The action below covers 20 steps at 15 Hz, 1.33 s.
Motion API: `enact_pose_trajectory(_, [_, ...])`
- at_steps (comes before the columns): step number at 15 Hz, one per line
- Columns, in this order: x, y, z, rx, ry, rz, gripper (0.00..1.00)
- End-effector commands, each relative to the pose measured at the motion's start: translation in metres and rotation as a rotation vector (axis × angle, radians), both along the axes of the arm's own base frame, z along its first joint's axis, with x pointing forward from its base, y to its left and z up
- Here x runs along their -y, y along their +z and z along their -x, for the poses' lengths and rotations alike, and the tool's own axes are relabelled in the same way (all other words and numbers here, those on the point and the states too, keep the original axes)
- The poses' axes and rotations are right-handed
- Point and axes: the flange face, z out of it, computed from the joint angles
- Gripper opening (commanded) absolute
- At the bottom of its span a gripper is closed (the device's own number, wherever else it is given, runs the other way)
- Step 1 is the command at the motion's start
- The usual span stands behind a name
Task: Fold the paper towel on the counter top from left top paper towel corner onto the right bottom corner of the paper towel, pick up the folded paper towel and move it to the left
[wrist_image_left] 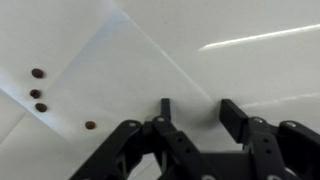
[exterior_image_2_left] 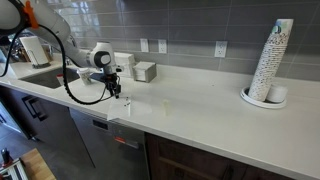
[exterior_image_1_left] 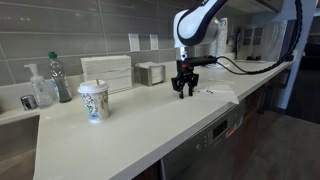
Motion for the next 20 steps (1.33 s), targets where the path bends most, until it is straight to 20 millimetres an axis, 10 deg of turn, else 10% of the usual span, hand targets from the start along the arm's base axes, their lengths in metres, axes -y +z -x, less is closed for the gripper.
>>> enact_pose_trajectory(1, [0.002,-0.015,-0.003,-0.012,0.011,-0.006,0.51])
enact_pose_trajectory(10, [-0.003,-0.013,-0.006,-0.006,0.012,-0.019,0.06])
enact_pose_trajectory(20, [-0.008,0.01,-0.012,0.039,0.043,0.014,0.0])
